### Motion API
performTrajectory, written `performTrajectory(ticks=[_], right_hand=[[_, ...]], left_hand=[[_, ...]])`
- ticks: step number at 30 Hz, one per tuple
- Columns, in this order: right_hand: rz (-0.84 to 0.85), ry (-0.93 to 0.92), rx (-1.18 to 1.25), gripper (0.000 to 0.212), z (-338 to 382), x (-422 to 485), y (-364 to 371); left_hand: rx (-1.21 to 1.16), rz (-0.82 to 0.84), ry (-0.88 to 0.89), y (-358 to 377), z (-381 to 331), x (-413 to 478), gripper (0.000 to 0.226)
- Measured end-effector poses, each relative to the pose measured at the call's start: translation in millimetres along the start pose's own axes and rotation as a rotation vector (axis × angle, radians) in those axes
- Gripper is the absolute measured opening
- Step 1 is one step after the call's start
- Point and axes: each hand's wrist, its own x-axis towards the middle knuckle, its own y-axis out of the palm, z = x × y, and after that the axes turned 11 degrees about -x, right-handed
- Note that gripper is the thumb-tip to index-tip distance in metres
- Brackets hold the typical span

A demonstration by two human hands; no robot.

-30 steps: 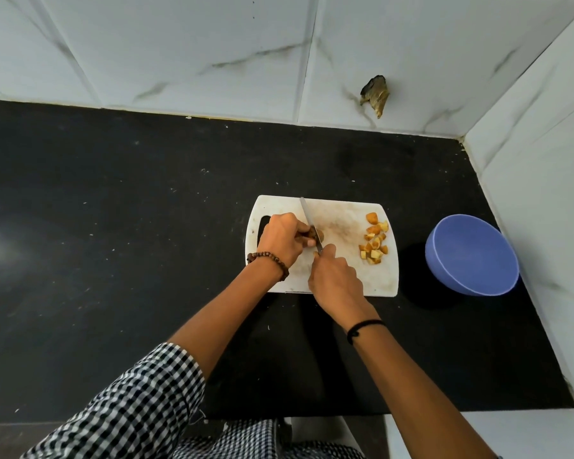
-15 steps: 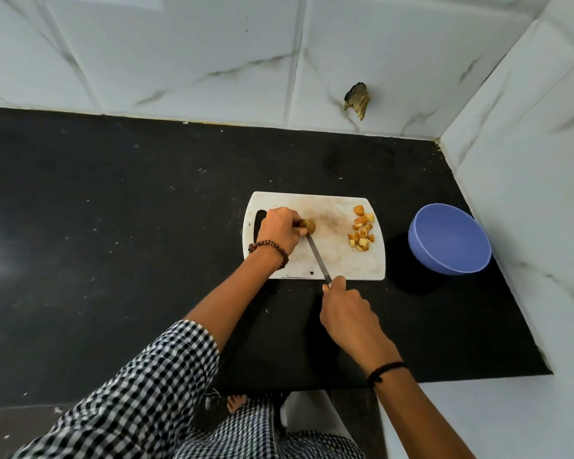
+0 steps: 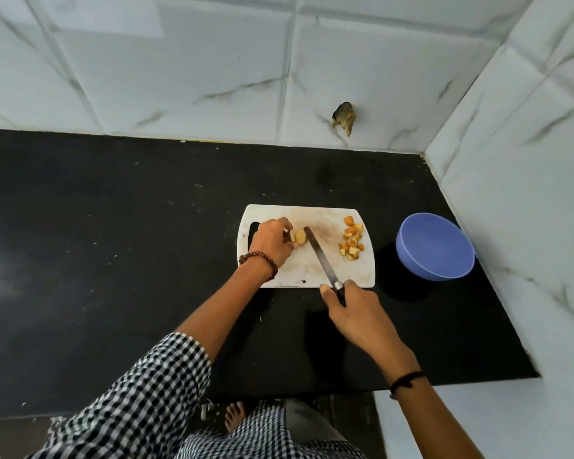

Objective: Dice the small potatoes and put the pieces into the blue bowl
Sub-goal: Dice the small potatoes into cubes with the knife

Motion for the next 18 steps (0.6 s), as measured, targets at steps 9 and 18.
performTrajectory(ticks=[9, 18], right_hand=[[-0.187, -0.107, 0.03, 0.054, 30.2, 88.9, -9.1], [-0.151, -0.355, 0.056, 0.044, 23.1, 127.9, -7.1]], left_hand=[[-0.135, -0.034, -0.136, -3.3, 4.6, -10.5, 0.034], [-0.252, -0.073, -0.218, -1.1, 1.7, -13.8, 0.032]])
